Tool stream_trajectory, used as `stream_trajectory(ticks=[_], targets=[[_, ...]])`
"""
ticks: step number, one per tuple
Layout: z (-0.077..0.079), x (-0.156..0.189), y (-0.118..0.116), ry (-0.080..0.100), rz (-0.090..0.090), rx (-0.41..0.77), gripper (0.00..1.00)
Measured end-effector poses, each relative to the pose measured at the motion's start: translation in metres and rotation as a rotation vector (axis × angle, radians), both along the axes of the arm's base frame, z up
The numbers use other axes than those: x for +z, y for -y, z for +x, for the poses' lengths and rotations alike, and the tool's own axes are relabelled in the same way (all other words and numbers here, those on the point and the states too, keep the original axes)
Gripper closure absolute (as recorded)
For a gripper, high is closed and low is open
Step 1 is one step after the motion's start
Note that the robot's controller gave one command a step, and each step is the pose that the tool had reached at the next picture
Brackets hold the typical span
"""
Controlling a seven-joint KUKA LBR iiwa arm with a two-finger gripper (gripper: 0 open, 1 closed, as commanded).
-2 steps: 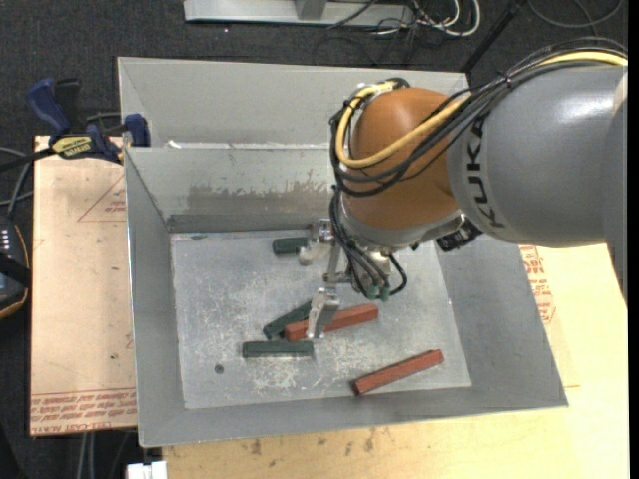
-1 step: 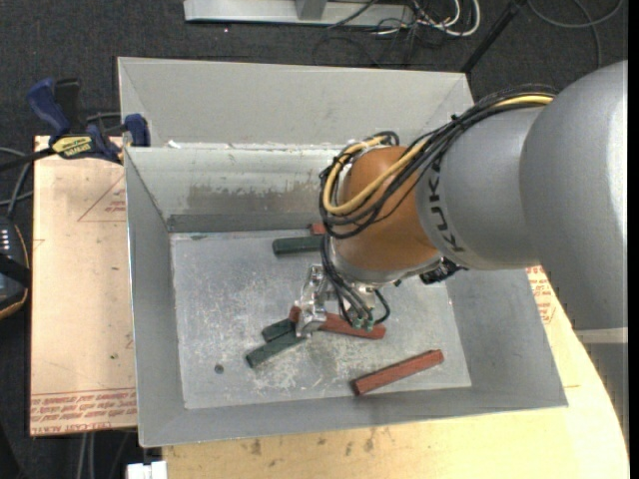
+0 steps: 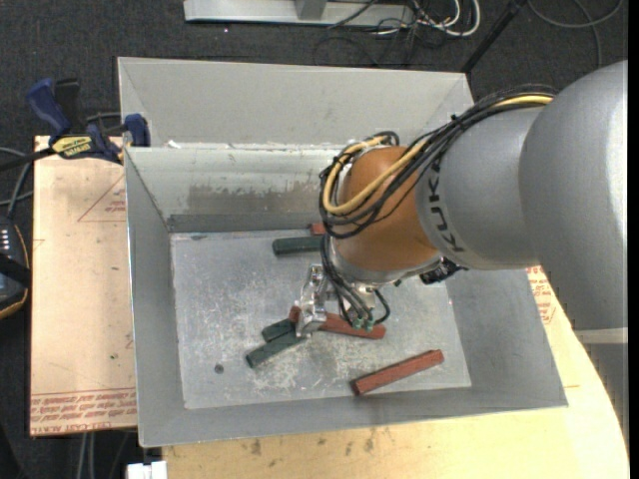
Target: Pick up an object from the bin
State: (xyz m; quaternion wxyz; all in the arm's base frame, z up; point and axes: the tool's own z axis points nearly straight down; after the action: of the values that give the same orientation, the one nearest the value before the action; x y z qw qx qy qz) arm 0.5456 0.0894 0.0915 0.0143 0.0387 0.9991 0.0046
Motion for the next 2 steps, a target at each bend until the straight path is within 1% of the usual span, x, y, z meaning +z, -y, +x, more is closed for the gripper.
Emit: stream_trajectory(ticks=[1,2], targets=[[0.013,0.011,-0.001,-0.025,-0.006,-0.023,1.0],[0.009,0.069,0.001,-0.033,-0.007,-0.038,1.0]])
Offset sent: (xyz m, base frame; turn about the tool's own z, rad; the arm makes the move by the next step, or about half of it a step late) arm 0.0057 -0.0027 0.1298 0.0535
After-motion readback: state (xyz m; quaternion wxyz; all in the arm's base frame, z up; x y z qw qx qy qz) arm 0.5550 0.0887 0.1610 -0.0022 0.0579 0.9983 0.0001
